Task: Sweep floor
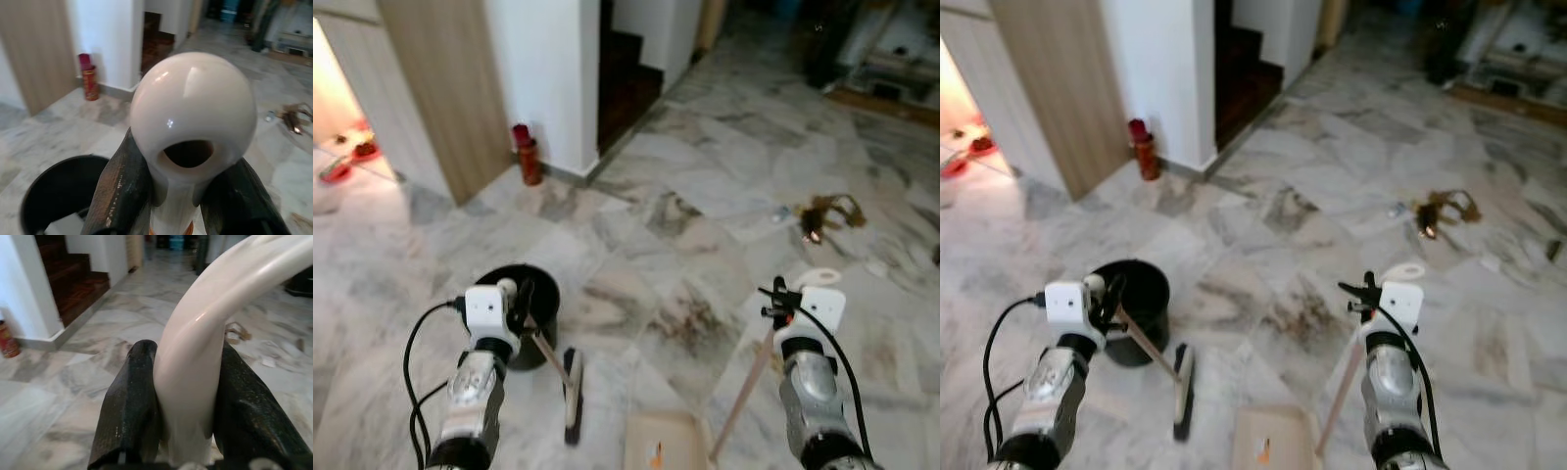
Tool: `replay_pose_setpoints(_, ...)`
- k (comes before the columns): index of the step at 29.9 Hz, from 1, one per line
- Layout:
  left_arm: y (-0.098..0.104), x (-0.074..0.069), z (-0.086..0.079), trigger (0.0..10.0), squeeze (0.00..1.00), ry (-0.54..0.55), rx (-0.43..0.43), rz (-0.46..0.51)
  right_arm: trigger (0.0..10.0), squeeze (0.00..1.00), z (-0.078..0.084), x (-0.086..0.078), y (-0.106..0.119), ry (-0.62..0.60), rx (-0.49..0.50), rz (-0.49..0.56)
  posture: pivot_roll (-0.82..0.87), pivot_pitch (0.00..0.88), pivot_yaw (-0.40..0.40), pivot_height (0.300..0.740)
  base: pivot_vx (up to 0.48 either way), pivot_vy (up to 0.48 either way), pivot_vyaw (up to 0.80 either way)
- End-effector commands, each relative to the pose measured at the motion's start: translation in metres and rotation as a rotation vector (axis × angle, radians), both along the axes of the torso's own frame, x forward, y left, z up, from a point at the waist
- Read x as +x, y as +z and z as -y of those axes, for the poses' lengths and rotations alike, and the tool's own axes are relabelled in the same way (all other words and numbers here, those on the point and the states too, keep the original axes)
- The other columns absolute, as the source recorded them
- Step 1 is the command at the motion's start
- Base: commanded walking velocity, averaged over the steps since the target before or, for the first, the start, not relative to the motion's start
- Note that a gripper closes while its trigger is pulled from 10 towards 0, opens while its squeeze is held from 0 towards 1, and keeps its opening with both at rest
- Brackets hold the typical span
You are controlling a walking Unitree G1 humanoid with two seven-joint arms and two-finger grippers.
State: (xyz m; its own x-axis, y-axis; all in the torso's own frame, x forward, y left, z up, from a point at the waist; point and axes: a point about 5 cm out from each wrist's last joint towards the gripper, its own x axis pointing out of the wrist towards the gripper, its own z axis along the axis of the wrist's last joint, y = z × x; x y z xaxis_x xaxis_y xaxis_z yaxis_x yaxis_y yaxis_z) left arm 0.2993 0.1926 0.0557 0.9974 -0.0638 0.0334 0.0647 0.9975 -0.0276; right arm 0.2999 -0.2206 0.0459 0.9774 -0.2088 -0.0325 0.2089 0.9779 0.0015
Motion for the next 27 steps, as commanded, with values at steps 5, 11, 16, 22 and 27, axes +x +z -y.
replay_pose_setpoints(5,-0.0009,0.0027,0.0066,10.0,0.00,-0.033,0.014,-0.011,10.0,0.00,0.0006,0.0038,0.0041,0.000,-0.005,0.009,0.00,0.000,-0.036,0.740,0.000,0.000,-0.77)
replay_pose_setpoints(11,-0.0014,0.0037,0.0091,10.0,0.00,-0.040,0.010,-0.011,10.0,0.00,0.0034,0.0042,0.0053,-0.012,-0.003,0.012,-0.01,0.000,-0.035,0.740,0.000,0.000,-0.77)
replay_pose_setpoints(16,-0.0013,0.0042,0.0103,10.0,0.00,-0.045,0.010,-0.011,10.0,0.00,0.0019,0.0052,0.0060,-0.007,-0.004,0.015,-0.01,0.000,-0.037,0.740,0.000,0.000,-0.77)
replay_pose_setpoints(22,0.0026,0.0073,0.0079,10.0,0.00,-0.026,0.013,0.005,10.0,0.00,0.0001,0.0083,0.0089,-0.001,-0.002,0.023,0.00,0.000,-0.040,0.740,0.000,0.000,-0.76)
replay_pose_setpoints(27,0.0012,0.0063,0.0058,10.0,0.00,-0.018,0.004,-0.004,10.0,0.00,-0.0039,0.0091,0.0114,0.008,-0.004,0.049,0.00,0.000,-0.039,0.740,0.000,0.000,-0.15)
